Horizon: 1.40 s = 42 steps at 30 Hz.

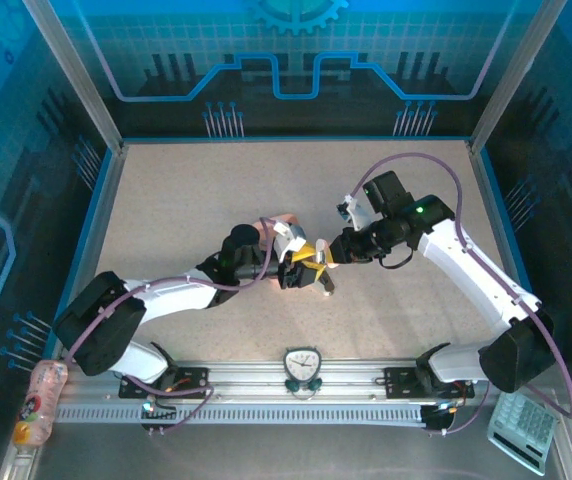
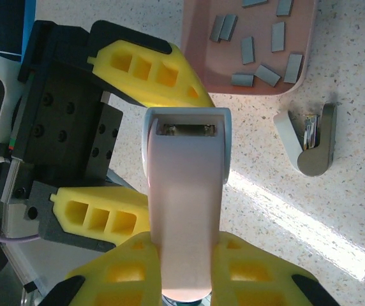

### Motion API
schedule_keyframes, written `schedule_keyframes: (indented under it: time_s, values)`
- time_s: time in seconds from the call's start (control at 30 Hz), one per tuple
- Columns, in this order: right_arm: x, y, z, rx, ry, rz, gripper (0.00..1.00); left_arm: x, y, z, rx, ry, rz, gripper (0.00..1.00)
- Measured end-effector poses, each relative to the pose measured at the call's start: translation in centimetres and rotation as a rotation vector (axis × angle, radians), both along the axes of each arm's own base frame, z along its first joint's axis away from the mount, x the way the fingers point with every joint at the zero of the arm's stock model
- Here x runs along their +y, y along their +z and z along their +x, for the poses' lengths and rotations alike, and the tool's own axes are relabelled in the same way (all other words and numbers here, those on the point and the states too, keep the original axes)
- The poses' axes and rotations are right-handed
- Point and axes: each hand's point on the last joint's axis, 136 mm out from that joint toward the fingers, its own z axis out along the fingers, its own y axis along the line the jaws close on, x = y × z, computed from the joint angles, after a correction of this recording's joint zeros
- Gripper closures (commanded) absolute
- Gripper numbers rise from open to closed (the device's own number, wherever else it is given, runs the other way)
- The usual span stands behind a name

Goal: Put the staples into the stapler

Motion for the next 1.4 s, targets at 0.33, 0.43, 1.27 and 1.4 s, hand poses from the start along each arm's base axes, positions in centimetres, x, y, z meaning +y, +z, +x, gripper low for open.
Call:
schedule_keyframes:
  time_s: [0.33,0.43,1.27,1.4]
  values:
    - [-0.1,0.0,-0.3,0.016,0.003,-0.008,0.91,-0.1,-0.4,-0.6,-0.006,-0.043,0.019,0.55]
    - [0.0,0.1,-0.2,0.018,0.006,-0.003,0.92,-0.2,-0.3,-0.6,-0.004,-0.043,0.013,0.56]
    - [-1.0,3.6,1.2,-0.359,-0.014,0.063,0.4,-0.7,1.5,0.7,0.33,0.074,-0.212,1.0]
    - [-1.7,3.2,1.2,-0.548,0.039,0.05,0.44,-0.8,1.7,1.2,0.45,0.103,-0.275,1.0]
